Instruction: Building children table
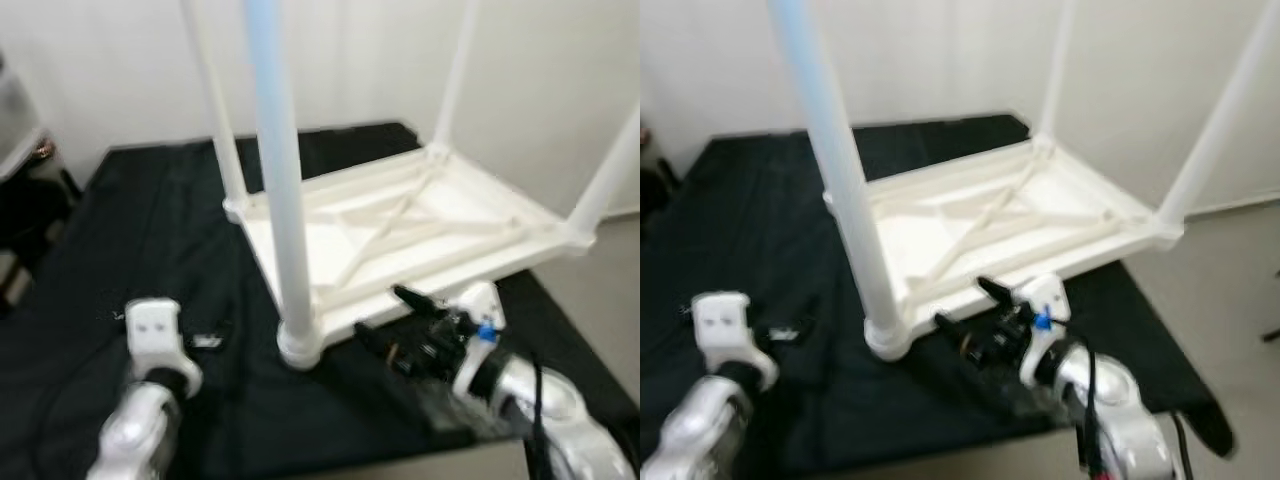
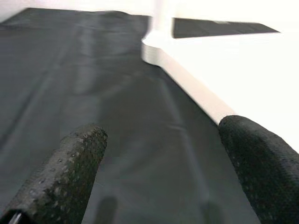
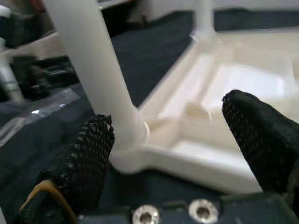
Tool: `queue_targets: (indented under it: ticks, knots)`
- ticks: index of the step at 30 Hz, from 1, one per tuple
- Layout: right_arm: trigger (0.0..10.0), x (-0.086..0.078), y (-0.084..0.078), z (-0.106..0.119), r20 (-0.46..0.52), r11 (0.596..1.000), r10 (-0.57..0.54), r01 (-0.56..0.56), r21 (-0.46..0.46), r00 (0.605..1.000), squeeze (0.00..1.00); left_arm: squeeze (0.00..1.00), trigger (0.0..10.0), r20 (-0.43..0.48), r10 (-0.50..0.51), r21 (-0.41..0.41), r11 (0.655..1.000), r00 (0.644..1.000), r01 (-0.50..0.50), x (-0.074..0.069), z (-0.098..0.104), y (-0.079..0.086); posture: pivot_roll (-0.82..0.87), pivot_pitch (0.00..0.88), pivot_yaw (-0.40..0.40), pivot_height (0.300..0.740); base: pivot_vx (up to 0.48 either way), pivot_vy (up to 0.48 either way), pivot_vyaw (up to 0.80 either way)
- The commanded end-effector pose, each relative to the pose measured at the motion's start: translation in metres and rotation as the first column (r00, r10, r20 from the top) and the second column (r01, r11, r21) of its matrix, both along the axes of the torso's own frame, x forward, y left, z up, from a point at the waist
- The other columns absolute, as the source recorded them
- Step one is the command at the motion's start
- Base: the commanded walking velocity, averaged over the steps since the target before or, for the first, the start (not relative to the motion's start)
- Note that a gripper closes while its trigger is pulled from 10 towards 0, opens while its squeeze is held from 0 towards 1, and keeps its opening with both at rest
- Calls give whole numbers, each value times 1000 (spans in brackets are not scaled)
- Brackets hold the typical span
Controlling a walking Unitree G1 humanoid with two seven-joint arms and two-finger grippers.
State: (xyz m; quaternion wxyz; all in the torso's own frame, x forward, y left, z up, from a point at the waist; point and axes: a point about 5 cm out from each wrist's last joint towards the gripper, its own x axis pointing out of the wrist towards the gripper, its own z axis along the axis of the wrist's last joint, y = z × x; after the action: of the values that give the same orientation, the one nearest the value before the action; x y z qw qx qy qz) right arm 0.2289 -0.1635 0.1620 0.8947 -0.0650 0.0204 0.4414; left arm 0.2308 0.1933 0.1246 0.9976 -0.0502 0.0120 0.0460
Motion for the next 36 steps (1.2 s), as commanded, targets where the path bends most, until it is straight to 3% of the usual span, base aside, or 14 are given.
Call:
queue_targets:
  ticks: [1, 4, 6, 9, 13, 16, 18, 22, 29, 30, 31, 32, 33, 36]
  knots:
    - [10000, -6, 0, -1, -32, 992, 119, -121, -45, 992, 0, 0, 10000, -34, 44, 9, 999, 998, -44, -4, -6, 7, -62, 83, -24, 740, 0, 0, 0]
    - [10000, -5, -6, 0, -42, 983, 153, -156, -96, 987, 0, 0, 10000, -38, 65, 16, 998, 997, -65, -5, -6, 9, -61, 85, -25, 740, 0, 0, 0]
    - [10000, 8, -16, 7, -2, 968, 162, -159, -195, 987, 0, 0, 10000, -50, 147, 46, 988, 988, -145, -8, -8, 18, -60, 92, -25, 740, 0, 0, 0]
    - [10000, 15, -15, 11, 15, 965, 160, -154, -213, 987, 0, 0, 10000, -56, 182, 56, 982, 982, -179, -10, -9, 22, -59, 96, -23, 740, 0, 0, 0]
    - [10000, 41, 5, 20, 102, 969, 130, -104, -226, 986, 0, 0, 10000, -59, 213, 64, 976, 975, -209, -12, -9, 23, -51, 108, -22, 740, 0, 0, 0]
    - [10000, 46, 9, 23, 111, 972, 125, -100, -212, 986, 0, 0, 10000, -56, 209, 62, 977, 976, -206, -13, -8, 21, -48, 118, -20, 740, 0, 0, 0]
    - [10000, 49, 21, 24, 81, 971, 196, -181, -158, 977, 0, 0, 10000, -50, 186, 55, 981, 981, -184, -13, -6, 17, -41, 124, -23, 740, 0, 0, 0]
    - [10000, 51, 32, 28, 68, 950, 287, -275, -150, 956, 0, 0, 10000, -13, 105, 22, 994, 994, -104, -14, 0, 5, -21, 140, -33, 740, 0, 0, 0]
    - [10000, 58, 34, 33, 79, 940, 313, -297, -166, 946, 0, 0, 10000, 50, -50, -7, 999, 997, 51, -19, 8, -14, -18, 159, -41, 740, 0, 0, 0]
    - [1059, 60, 34, 35, 81, 939, 318, -302, -167, 945, 0, 0, 10000, 68, -85, -23, 996, 994, 87, -21, 10, -17, -19, 162, -42, 740, 0, 0, 0]
    - [1059, 60, 34, 35, 81, 939, 318, -302, -167, 945, 0, 0, 10000, 68, -85, -23, 996, 994, 87, -21, 10, -17, -19, 162, -42, 740, 0, 0, 0]
    - [0, 61, 33, 36, 81, 935, 328, -311, -172, 941, 0, 0, 10000, 94, -138, -38, 989, 986, 142, -24, 13, -21, -22, 165, -45, 740, 0, 0, 0]
    - [0, 61, 33, 36, 81, 935, 328, -311, -172, 941, 0, 0, 10000, 94, -138, -38, 989, 986, 142, -24, 13, -21, -22, 165, -45, 740, 0, 0, 0]
    - [0, 62, 31, 40, 81, 929, 342, -324, -180, 936, 0, 0, 10000, 151, -274, -38, 959, 950, 282, -31, 20, -30, -28, 169, -46, 740, 0, 0, 0]
